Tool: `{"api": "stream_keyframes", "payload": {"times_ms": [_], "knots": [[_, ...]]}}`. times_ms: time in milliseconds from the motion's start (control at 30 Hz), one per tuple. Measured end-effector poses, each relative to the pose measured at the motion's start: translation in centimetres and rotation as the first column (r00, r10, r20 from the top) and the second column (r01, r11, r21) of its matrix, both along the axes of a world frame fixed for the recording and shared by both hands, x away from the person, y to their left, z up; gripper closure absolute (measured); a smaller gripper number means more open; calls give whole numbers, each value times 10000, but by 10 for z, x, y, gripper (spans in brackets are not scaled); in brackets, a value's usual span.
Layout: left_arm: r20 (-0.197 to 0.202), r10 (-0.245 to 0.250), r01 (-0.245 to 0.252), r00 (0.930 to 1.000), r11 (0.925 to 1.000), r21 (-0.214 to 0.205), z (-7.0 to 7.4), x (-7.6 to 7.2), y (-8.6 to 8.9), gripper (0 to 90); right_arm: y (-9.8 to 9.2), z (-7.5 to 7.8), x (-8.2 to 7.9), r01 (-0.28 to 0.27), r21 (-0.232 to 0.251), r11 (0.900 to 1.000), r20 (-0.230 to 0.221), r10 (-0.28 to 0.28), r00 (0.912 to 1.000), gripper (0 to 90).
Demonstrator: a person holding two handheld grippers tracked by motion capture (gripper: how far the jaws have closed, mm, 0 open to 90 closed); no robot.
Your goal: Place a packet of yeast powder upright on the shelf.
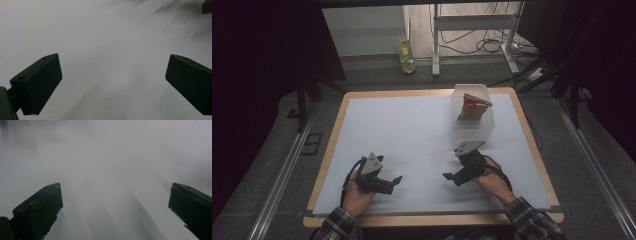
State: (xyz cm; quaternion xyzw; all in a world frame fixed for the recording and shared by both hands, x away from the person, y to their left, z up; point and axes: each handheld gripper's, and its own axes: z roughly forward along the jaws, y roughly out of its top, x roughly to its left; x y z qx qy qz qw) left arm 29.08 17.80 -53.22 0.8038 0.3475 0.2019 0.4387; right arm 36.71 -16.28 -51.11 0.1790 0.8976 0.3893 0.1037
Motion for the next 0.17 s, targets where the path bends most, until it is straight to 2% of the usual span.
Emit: {"api": "stream_keyframes", "payload": {"times_ms": [167], "knots": [[26, 32, -32, 10000, 10000, -16, 0, 1, 0, 8, -2, 2, 1, -65, 200, 9998, -216, 69, 9997, 0]]}}
